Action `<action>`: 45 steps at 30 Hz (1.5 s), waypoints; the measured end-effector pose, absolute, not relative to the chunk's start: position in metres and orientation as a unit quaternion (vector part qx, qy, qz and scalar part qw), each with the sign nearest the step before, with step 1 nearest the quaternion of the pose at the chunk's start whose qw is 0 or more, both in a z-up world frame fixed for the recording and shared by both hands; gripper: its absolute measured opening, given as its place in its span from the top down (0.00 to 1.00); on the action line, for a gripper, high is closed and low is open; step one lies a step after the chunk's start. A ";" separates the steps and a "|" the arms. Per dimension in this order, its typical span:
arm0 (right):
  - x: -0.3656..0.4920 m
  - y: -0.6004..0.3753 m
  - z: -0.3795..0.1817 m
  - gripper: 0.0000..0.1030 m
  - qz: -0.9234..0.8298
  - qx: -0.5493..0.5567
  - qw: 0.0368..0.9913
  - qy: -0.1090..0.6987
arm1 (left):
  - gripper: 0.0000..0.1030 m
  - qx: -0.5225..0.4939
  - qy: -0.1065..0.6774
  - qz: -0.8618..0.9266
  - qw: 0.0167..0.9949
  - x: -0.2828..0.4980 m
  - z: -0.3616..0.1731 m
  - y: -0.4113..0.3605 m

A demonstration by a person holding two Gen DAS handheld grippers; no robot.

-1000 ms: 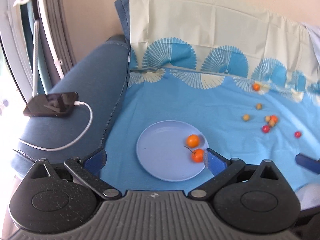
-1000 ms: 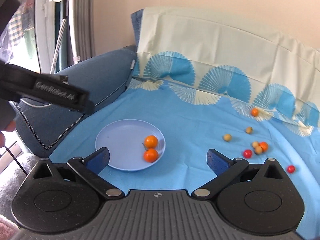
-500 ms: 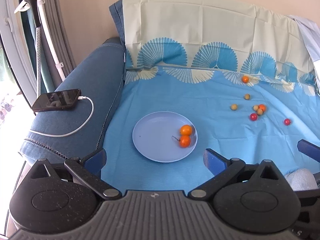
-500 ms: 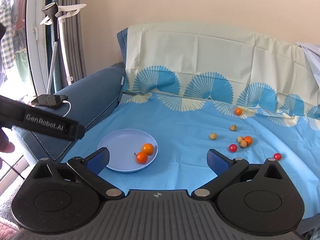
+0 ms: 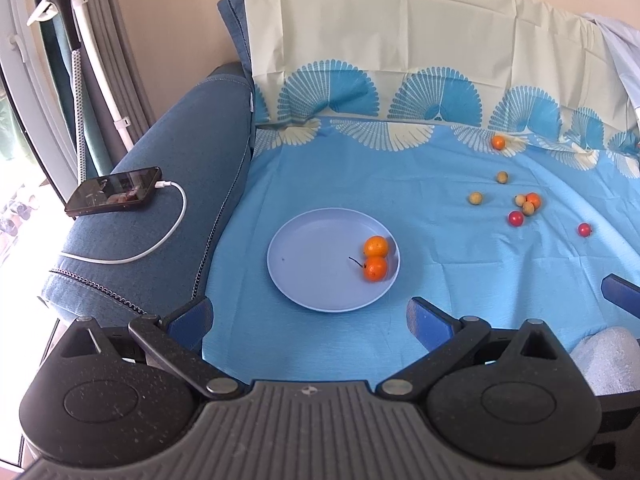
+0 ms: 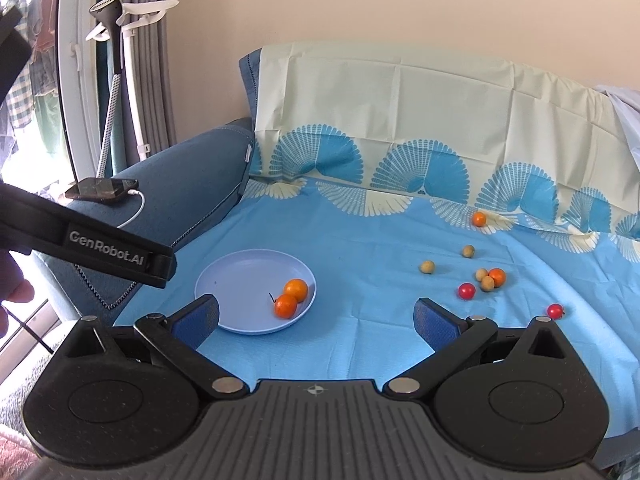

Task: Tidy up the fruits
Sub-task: 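Lift both tools away from the plate, then grasp a red cherry tomato with the left gripper while the right gripper grasps another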

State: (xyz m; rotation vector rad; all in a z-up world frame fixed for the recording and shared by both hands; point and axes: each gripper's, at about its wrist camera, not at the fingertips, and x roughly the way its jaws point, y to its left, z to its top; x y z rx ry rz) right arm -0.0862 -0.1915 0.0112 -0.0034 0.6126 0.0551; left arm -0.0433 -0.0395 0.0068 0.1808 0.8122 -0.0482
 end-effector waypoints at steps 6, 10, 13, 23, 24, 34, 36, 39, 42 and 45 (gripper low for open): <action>-0.083 -0.193 0.007 0.01 0.029 0.000 0.951 0.309 | 0.00 0.095 0.404 -0.024 0.910 -0.034 0.001 -0.040; -0.080 -0.195 0.003 0.01 0.026 0.003 0.949 0.314 | 0.00 0.097 0.412 -0.023 0.906 -0.029 -0.005 -0.042; -0.076 -0.199 0.000 0.01 0.021 0.008 0.948 0.317 | 0.00 0.099 0.420 -0.025 0.902 -0.024 -0.010 -0.045; -0.071 -0.247 -0.008 0.01 -0.056 0.031 0.951 0.303 | 0.00 0.113 0.424 -0.083 0.895 0.000 -0.019 -0.092; -0.070 -0.256 -0.010 0.01 -0.068 0.036 0.950 0.303 | 0.00 0.114 0.425 -0.092 0.893 0.004 -0.020 -0.099; -0.049 -0.363 -0.036 0.01 -0.195 0.078 0.927 0.312 | 0.00 0.136 0.444 -0.166 0.870 0.061 -0.059 -0.203; -0.040 -0.390 -0.045 0.01 -0.220 0.086 0.919 0.315 | 0.00 0.144 0.443 -0.176 0.867 0.077 -0.071 -0.229; -0.015 -0.431 -0.065 0.01 -0.244 0.100 0.908 0.327 | 0.00 0.149 0.435 -0.191 0.867 0.105 -0.094 -0.270; 0.015 -0.473 -0.095 0.01 -0.270 0.101 0.892 0.347 | 0.00 0.158 0.435 -0.199 0.864 0.137 -0.122 -0.310; 0.052 -0.514 -0.133 0.01 -0.279 0.107 0.876 0.378 | 0.00 0.168 0.450 -0.203 0.853 0.168 -0.153 -0.343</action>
